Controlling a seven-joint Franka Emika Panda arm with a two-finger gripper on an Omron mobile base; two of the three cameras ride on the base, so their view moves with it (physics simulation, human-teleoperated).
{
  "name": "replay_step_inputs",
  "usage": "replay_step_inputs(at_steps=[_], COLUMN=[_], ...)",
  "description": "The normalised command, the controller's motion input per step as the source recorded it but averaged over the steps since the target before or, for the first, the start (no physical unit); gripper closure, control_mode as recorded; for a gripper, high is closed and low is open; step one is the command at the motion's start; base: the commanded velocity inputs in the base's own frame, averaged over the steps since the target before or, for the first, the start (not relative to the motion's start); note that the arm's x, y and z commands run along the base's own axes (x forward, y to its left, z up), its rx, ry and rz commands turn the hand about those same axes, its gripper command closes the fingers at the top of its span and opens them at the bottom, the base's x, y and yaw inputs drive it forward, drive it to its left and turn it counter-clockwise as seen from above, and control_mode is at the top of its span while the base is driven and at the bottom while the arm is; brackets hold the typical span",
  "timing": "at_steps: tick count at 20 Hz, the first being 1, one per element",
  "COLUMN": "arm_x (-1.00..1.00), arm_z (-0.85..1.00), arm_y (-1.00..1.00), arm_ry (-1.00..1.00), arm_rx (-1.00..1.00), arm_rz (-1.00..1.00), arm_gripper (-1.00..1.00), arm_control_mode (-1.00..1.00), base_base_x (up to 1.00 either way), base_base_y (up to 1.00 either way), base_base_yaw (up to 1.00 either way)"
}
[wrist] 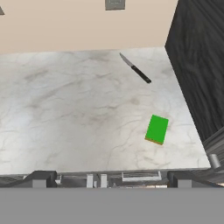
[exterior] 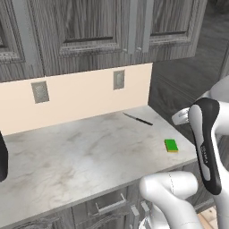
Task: Place the sponge inside the microwave to prepare for sanitizing.
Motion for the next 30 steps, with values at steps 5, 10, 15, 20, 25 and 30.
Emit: replay_step_inputs(at_steps=[5,10,15,20,25,30], arm_x=[0.0,0.0,0.0,0.04,0.25,0.31], arm_z=[0.0,0.0,-0.01,-0.05,-0.04,-0.08], arm_y=[0.0,0.0,0.0,-0.14,-0.22,-0.17], arm_ry=[0.0,0.0,0.0,0.06,0.19,0.2], arm_rx=[0.0,0.0,0.0,0.0,0.0,0.0], arm_rz=[0.0,0.0,0.0,-0.05,-0.21,-0.23], arm_gripper=[-1.0,-1.0,-1.0,-1.0,-1.0,-1.0], arm_control_mode=[-1.0,-1.0,-1.0,-1.0,-1.0,-1.0], base_base_x=[0.0,0.0,0.0,0.0,0.0,0.0], base_base_y=[0.0,0.0,0.0,0.0,0.0,0.0], base_base_yaw=[0.0,0.0,0.0,0.0,0.0,0.0])
